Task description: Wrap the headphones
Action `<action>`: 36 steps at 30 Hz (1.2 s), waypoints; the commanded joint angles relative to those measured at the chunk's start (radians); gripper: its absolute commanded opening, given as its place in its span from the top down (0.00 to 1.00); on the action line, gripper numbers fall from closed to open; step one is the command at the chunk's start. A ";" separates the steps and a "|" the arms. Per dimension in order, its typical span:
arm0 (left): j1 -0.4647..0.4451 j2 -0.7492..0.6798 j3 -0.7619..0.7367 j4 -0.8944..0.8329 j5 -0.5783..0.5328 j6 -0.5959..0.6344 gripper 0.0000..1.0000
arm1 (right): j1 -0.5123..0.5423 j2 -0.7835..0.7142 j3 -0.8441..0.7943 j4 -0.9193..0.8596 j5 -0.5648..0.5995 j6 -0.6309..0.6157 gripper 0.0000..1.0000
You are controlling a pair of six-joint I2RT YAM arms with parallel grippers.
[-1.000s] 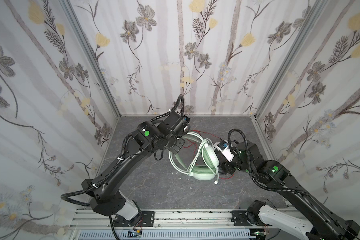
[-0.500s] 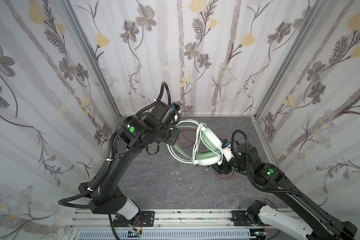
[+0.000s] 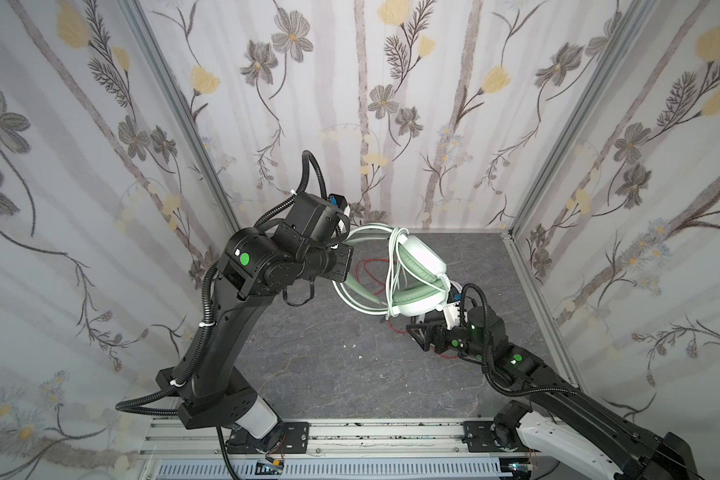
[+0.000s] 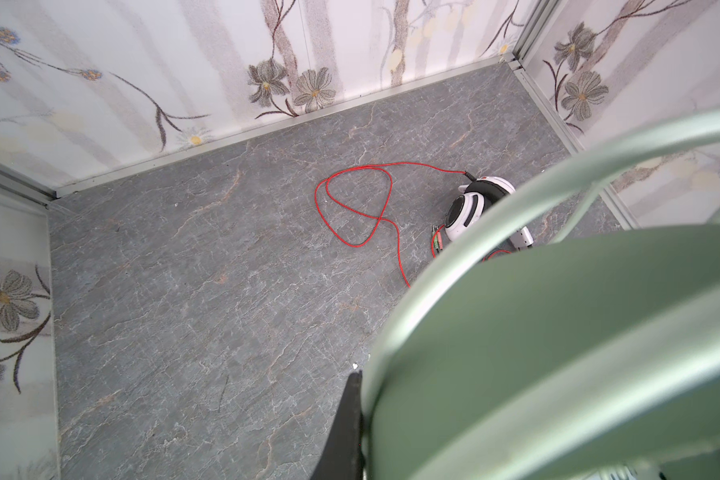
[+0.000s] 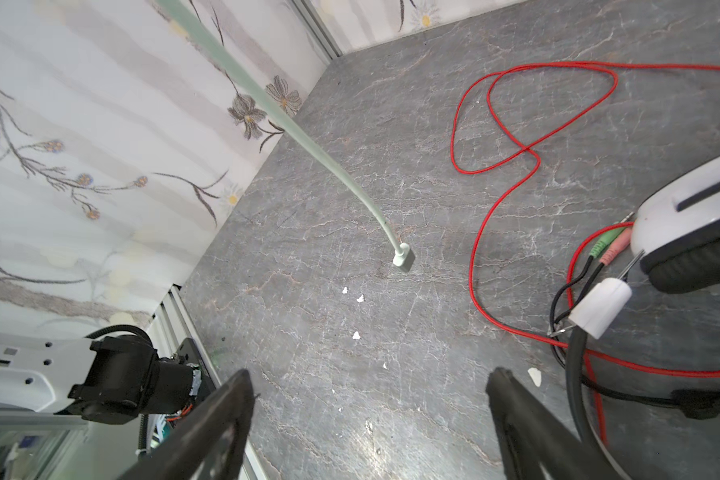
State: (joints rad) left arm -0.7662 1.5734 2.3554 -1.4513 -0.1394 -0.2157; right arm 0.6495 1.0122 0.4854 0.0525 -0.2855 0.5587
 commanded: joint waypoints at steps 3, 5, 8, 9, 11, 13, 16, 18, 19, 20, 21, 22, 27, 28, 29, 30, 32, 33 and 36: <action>0.007 0.001 0.028 0.040 0.011 -0.070 1.00 | 0.001 0.061 -0.041 0.261 0.019 0.172 0.12; 0.008 0.001 0.034 0.044 0.019 -0.073 1.00 | -0.001 0.102 -0.029 0.286 0.028 0.176 0.12; 0.011 0.006 0.047 0.044 0.030 -0.077 1.00 | -0.007 0.183 0.000 0.322 0.018 0.198 0.13; 0.011 0.007 0.054 0.043 0.035 -0.079 1.00 | -0.010 0.215 0.013 0.332 0.011 0.204 0.14; 0.014 0.007 0.058 0.042 0.042 -0.083 1.00 | -0.012 0.267 0.037 0.338 0.011 0.211 0.17; 0.016 0.008 0.057 0.042 0.050 -0.086 1.00 | -0.012 0.309 0.051 0.354 0.018 0.216 0.20; 0.016 0.010 0.058 0.045 0.063 -0.092 1.00 | -0.011 0.357 0.064 0.388 0.013 0.220 0.23; 0.016 0.010 0.058 0.048 0.066 -0.094 1.00 | -0.012 0.387 0.080 0.391 0.003 0.214 0.27; 0.017 0.010 0.057 0.048 0.066 -0.095 1.00 | -0.010 0.399 0.086 0.394 -0.001 0.211 0.28; 0.018 0.008 0.058 0.048 0.066 -0.096 1.00 | -0.010 0.407 0.088 0.396 0.000 0.210 0.29; 0.018 0.009 0.057 0.048 0.066 -0.097 1.00 | -0.008 0.413 0.087 0.405 0.001 0.211 0.30; 0.018 0.009 0.058 0.046 0.068 -0.098 1.00 | -0.007 0.419 0.087 0.413 0.004 0.211 0.30; 0.018 0.004 0.054 0.045 0.072 -0.105 1.00 | 0.000 0.451 0.095 0.435 -0.004 0.202 0.33; 0.018 0.004 0.054 0.045 0.071 -0.106 1.00 | 0.005 0.458 0.096 0.435 -0.006 0.198 0.33; 0.019 0.004 0.054 0.043 0.070 -0.108 1.00 | 0.009 0.462 0.098 0.440 -0.005 0.194 0.33; 0.020 0.004 0.054 0.044 0.069 -0.108 1.00 | 0.012 0.465 0.095 0.444 -0.004 0.193 0.33; 0.019 0.003 0.054 0.044 0.070 -0.111 1.00 | 0.018 0.468 0.091 0.452 -0.002 0.197 0.35; 0.019 0.002 0.053 0.045 0.071 -0.111 1.00 | 0.020 0.468 0.087 0.455 0.003 0.200 0.35; 0.020 0.005 0.054 0.051 0.075 -0.109 1.00 | 0.026 0.465 0.068 0.475 0.014 0.208 0.35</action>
State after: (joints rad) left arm -0.7486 1.5826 2.4023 -1.4551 -0.0818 -0.2882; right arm 0.6708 1.4757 0.5636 0.4671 -0.2848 0.7578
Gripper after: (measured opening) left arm 0.069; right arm 0.646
